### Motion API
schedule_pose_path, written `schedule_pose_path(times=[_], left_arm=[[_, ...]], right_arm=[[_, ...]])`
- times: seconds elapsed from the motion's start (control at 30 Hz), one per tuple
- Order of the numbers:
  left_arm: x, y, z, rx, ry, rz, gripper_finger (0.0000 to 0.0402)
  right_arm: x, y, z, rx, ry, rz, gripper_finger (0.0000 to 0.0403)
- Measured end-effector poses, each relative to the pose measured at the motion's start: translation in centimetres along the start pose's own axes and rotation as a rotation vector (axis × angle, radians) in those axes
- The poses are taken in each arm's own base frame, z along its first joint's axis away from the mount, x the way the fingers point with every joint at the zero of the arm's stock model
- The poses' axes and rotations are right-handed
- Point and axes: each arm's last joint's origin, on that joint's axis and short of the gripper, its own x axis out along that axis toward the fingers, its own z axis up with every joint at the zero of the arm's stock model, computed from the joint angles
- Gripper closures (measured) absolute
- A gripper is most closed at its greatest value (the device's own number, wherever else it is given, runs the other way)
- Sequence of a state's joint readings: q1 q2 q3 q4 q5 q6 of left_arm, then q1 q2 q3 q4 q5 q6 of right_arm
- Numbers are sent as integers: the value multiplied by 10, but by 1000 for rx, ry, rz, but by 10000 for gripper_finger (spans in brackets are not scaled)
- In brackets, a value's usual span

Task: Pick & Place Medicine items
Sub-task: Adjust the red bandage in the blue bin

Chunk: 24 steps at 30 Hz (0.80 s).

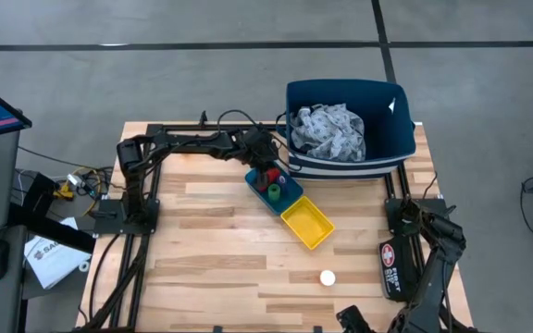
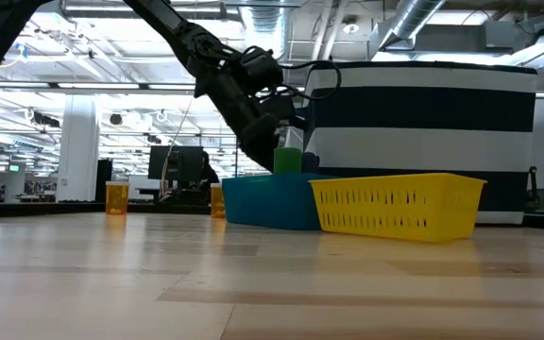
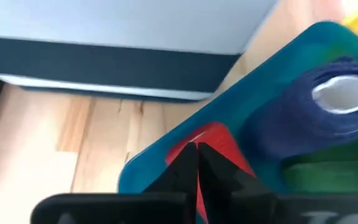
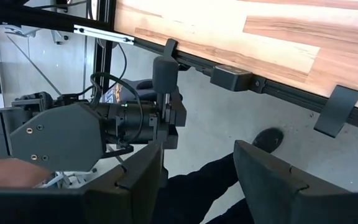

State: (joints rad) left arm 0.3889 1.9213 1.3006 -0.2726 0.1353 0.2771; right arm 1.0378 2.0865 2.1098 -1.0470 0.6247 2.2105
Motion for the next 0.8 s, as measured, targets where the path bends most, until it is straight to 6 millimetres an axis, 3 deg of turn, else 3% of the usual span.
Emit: schedule_pose_path(times=[0.23, 0.37, 0.6, 0.8], left_arm=[[-1, 0, -2, -2, 26, 24, 399], [-3, 3, -8, -139, 78, 24, 387], [-21, 2, -3, -233, 65, -7, 313], [-19, 1, -3, -259, 57, -57, 243]], right_arm=[[0, 0, 0, -2, -2, -2, 207], [0, 0, 0, -2, -2, -2, 207], [0, 0, 0, -5, -3, -4, 207], [0, -1, 1, -14, -9, -12, 207]])
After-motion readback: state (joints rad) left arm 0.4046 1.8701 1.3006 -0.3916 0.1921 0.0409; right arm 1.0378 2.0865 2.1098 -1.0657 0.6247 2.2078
